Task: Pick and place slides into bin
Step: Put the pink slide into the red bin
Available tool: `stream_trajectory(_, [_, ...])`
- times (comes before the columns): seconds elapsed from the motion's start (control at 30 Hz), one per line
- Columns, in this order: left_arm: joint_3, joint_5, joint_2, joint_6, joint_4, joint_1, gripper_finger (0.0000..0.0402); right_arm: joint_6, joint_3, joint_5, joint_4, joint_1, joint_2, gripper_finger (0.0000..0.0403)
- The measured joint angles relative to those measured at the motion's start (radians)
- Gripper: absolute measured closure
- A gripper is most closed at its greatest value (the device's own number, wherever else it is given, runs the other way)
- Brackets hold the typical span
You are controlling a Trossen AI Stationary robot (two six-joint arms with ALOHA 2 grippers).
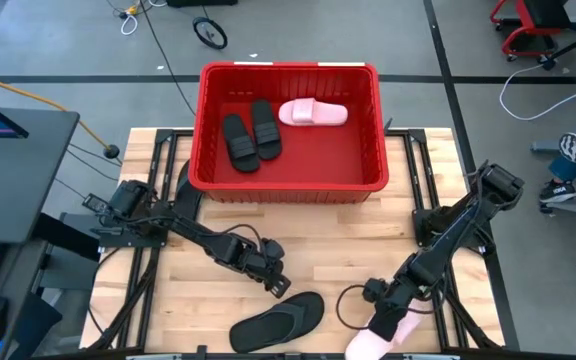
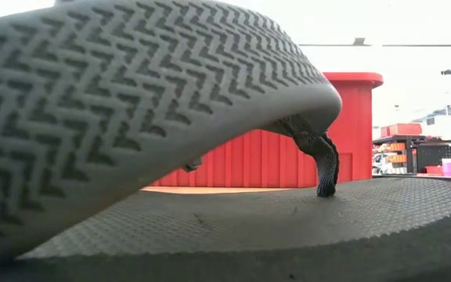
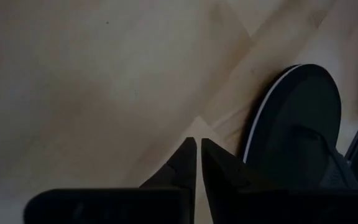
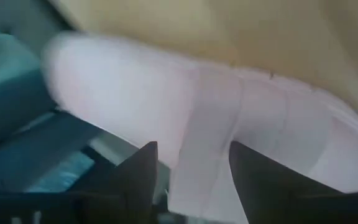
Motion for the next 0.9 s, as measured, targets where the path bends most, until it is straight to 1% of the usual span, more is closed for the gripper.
stream_trajectory(0.07, [0.000, 0.000, 0.000, 0.000, 0.000, -0.003, 0.0369, -0.077, 0.011, 0.081, 0.051, -0.004, 0.000, 0.0200])
stream_trajectory(0.13, [0.000, -0.001, 0.000, 0.000, 0.000, -0.004, 0.0368, -0.138, 0.032, 0.140, 0.070, -0.013, 0.000, 0.0202])
stream_trajectory(0.3, [0.000, -0.001, 0.000, 0.000, -0.001, -0.001, 0.0372, -0.184, 0.053, 0.141, 0.010, -0.046, -0.003, 0.0204])
stream_trajectory(0.4, [0.000, -0.001, 0.000, -0.001, -0.001, -0.002, 0.0377, -0.226, 0.054, 0.138, -0.083, -0.052, -0.024, 0.0204])
stream_trajectory(0.5, [0.000, -0.001, 0.000, -0.011, -0.001, -0.002, 0.0378, -0.259, 0.054, 0.117, -0.247, -0.056, -0.054, 0.0204])
stream_trajectory(0.57, [0.000, 0.000, 0.000, -0.028, 0.000, -0.002, 0.0376, -0.278, 0.045, 0.077, -0.316, -0.063, -0.076, 0.0204])
stream_trajectory(0.63, [0.000, -0.001, 0.000, -0.031, -0.001, -0.002, 0.0373, -0.322, 0.021, 0.027, -0.288, -0.068, -0.098, 0.0204])
stream_trajectory(0.77, [0.000, -0.001, 0.000, -0.032, 0.000, -0.002, 0.0368, -0.390, -0.021, -0.048, -0.169, -0.081, -0.115, 0.0204])
stream_trajectory(0.9, [0.000, 0.000, 0.000, -0.033, 0.000, -0.004, 0.0370, -0.399, -0.070, -0.101, -0.132, -0.109, -0.116, 0.0204])
